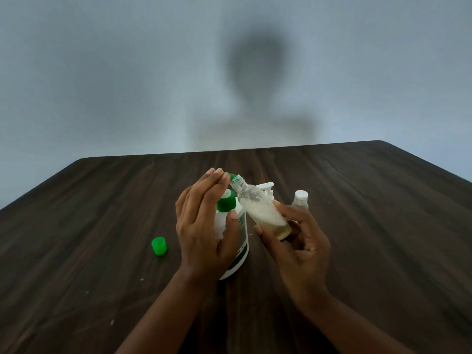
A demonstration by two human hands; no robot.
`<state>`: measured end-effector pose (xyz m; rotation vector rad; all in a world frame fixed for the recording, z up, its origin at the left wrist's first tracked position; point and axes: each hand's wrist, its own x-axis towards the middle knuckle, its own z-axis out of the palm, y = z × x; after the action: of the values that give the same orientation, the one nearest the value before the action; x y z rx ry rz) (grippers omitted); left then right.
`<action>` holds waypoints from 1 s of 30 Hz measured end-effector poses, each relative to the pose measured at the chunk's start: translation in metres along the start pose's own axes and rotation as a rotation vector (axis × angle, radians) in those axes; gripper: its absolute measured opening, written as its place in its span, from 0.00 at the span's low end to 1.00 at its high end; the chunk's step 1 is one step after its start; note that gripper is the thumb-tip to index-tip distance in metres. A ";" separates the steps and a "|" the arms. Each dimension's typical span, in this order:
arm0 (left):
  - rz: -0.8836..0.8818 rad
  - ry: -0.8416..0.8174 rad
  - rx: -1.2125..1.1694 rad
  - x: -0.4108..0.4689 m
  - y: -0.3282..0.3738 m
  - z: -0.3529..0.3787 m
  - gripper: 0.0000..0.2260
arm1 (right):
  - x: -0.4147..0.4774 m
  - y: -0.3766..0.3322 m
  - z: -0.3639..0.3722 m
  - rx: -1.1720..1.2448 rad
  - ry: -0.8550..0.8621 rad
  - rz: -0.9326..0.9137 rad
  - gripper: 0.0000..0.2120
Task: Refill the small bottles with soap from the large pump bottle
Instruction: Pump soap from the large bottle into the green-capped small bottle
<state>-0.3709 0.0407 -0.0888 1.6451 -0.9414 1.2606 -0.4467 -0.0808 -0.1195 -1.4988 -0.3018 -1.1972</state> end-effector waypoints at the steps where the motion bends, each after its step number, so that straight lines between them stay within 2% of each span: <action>1: -0.003 -0.002 0.002 0.000 0.001 0.000 0.17 | 0.000 0.000 0.000 0.000 0.000 0.001 0.14; 10: 0.022 0.025 -0.005 -0.004 0.003 0.002 0.12 | -0.005 -0.002 -0.006 -0.067 -0.017 0.017 0.17; 19: 0.020 -0.059 0.053 -0.002 0.002 -0.001 0.19 | 0.003 0.001 -0.004 -0.085 -0.017 -0.025 0.15; 25: -0.005 0.003 0.039 0.000 0.000 -0.001 0.12 | -0.004 0.002 -0.005 -0.071 -0.034 0.015 0.14; 30: 0.000 0.005 0.028 -0.001 0.005 0.001 0.13 | -0.004 0.001 -0.005 -0.059 -0.013 0.006 0.15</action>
<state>-0.3750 0.0385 -0.0889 1.6624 -0.9250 1.2828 -0.4504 -0.0839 -0.1243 -1.5579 -0.2725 -1.2016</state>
